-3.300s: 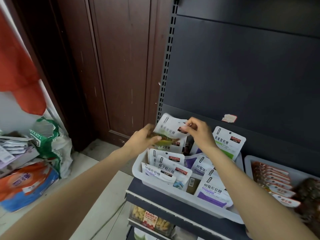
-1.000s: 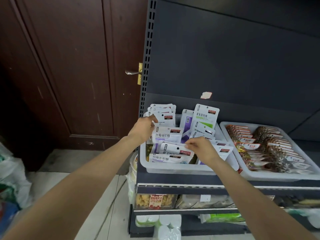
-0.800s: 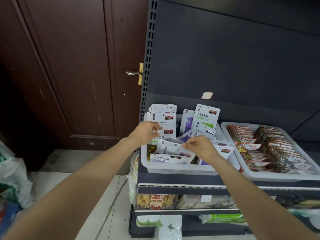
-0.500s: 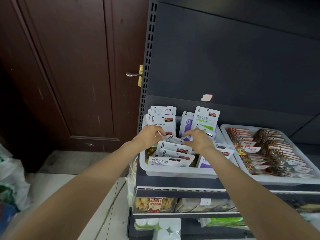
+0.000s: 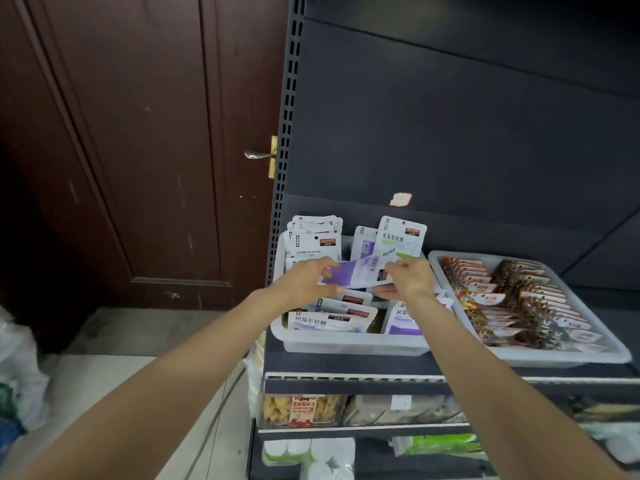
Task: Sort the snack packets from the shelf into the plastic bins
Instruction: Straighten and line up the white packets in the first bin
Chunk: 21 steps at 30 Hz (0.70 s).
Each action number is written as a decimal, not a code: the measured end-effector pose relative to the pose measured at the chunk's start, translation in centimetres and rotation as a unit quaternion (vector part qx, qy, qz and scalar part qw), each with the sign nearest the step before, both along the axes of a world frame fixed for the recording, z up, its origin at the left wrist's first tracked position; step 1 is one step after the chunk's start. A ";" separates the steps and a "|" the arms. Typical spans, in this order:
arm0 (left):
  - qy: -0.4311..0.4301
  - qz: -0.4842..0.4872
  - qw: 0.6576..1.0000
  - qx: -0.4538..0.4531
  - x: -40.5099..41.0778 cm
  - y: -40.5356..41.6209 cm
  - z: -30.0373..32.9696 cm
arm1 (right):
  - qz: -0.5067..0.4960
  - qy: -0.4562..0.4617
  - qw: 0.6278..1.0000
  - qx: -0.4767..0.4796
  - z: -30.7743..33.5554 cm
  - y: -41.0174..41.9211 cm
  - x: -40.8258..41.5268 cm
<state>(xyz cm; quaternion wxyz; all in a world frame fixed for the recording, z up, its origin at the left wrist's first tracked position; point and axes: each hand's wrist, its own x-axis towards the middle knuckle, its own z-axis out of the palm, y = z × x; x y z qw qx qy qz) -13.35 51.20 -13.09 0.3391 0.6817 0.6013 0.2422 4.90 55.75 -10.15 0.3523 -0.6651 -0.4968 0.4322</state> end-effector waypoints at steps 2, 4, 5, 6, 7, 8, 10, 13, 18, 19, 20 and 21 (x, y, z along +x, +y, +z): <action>0.016 -0.015 1.000 0.017 1.3 0.5 0.4 | 0.041 0.039 0.998 -0.028 0.2 -0.3 -0.9; 0.060 0.008 0.997 0.044 1.9 1.0 0.4 | 0.104 0.044 0.993 -0.042 0.6 -1.0 -1.7; 0.072 0.026 0.995 0.057 1.9 1.2 0.5 | 0.136 0.032 0.989 -0.037 0.8 -1.1 -1.8; 0.078 0.047 0.994 0.068 1.8 1.2 0.6 | 0.160 0.022 0.986 -0.028 0.9 -1.0 -1.9; 0.078 0.061 0.992 0.080 1.6 1.2 0.9 | 0.172 0.010 0.985 -0.013 0.9 -0.9 -1.8; 0.077 0.072 0.990 0.092 1.3 1.1 1.1 | 0.170 -0.005 0.985 0.009 0.7 -0.5 -1.7; 0.055 0.079 0.990 0.103 0.3 0.7 1.7 | 0.157 -0.061 0.984 0.060 0.5 0.1 -1.3; 0.000 0.078 0.991 0.106 -2.2 0.3 2.1 | 0.191 -0.096 0.974 0.078 0.2 0.7 -1.2; 0.008 0.119 0.989 0.082 -4.3 1.3 0.2 | 0.224 -0.145 0.959 0.096 -1.4 1.0 -2.2; 0.016 0.130 0.989 0.073 -4.3 1.5 -0.3 | 0.221 -0.185 0.953 0.097 -1.9 1.2 -2.3; 0.019 0.142 0.987 0.065 -4.2 1.7 -0.7 | 0.220 -0.217 0.947 0.089 -2.4 1.3 -2.4; 0.017 0.156 0.986 0.057 -4.2 1.9 -1.1 | 0.223 -0.238 0.942 0.075 -2.7 1.2 -2.4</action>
